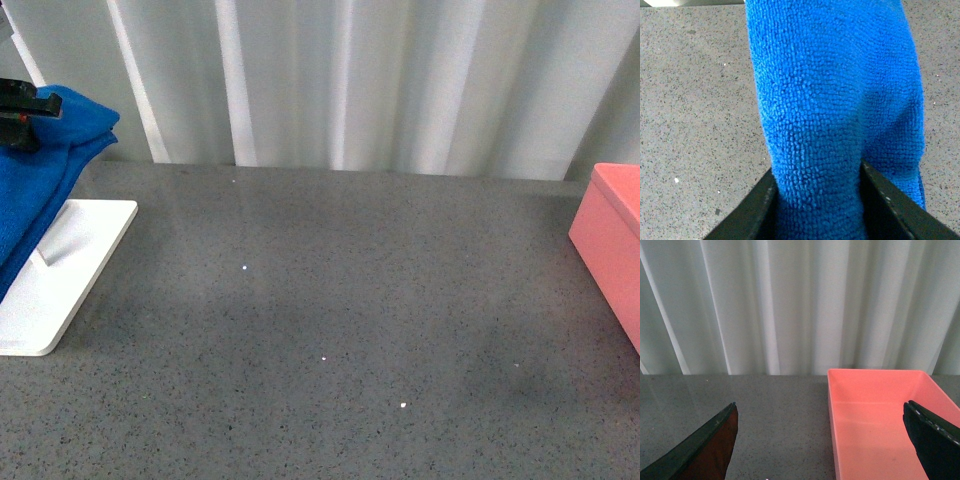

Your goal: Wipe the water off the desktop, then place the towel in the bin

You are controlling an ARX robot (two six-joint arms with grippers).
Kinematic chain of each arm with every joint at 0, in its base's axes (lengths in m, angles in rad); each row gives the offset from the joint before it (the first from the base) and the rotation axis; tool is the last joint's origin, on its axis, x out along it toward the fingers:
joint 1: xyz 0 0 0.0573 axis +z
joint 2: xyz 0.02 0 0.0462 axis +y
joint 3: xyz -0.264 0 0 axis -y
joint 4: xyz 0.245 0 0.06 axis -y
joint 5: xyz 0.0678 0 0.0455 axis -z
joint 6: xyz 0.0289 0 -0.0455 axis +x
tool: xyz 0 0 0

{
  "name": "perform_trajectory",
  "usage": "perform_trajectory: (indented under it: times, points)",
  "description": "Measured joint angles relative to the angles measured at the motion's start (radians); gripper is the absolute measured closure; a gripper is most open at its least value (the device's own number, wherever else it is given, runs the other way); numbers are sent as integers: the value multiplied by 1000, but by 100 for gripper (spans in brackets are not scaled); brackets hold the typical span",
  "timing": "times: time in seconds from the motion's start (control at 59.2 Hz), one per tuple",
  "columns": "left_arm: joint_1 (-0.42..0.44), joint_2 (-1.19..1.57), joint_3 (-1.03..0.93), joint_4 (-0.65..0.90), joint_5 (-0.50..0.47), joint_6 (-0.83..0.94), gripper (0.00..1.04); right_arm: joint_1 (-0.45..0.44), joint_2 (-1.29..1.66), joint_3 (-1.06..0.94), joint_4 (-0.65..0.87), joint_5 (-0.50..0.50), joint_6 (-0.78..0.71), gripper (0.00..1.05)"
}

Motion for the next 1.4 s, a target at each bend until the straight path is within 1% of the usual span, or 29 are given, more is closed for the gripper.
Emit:
perform_trajectory:
  times: [0.017,0.084,0.118,0.169,0.236,0.371,0.473,0.591,0.777,0.878,1.03,1.114,1.266,1.401]
  points:
    - [0,0,0,0,-1,-1,68,0,0,0,0,0,0,7]
    - [5,-1,0,4,3,-7,84,0,0,0,0,0,0,7]
    - [7,-4,0,6,10,-9,88,0,0,0,0,0,0,7]
    - [7,-11,-5,10,20,-11,95,0,0,0,0,0,0,7]
    - [7,-17,-12,13,30,-14,99,0,0,0,0,0,0,7]
    - [6,-40,-50,66,40,-10,99,0,0,0,0,0,0,7]
    - [2,-81,-80,91,72,-11,99,0,0,0,0,0,0,7]
    - [-7,-137,-102,108,87,-11,99,0,0,0,0,0,0,7]
    - [-37,-217,-131,124,147,-24,99,0,0,0,0,0,0,7]
    - [-61,-263,-161,145,216,-47,99,0,0,0,0,0,0,7]
    - [-133,-350,-215,205,382,-125,99,0,0,0,0,0,0,7]
    - [-182,-396,-239,255,445,-197,99,0,0,0,0,0,0,7]
    - [-276,-467,-300,369,521,-331,99,0,0,0,0,0,0,7]
    - [-358,-509,-375,508,572,-439,99,0,0,0,0,0,0,7]
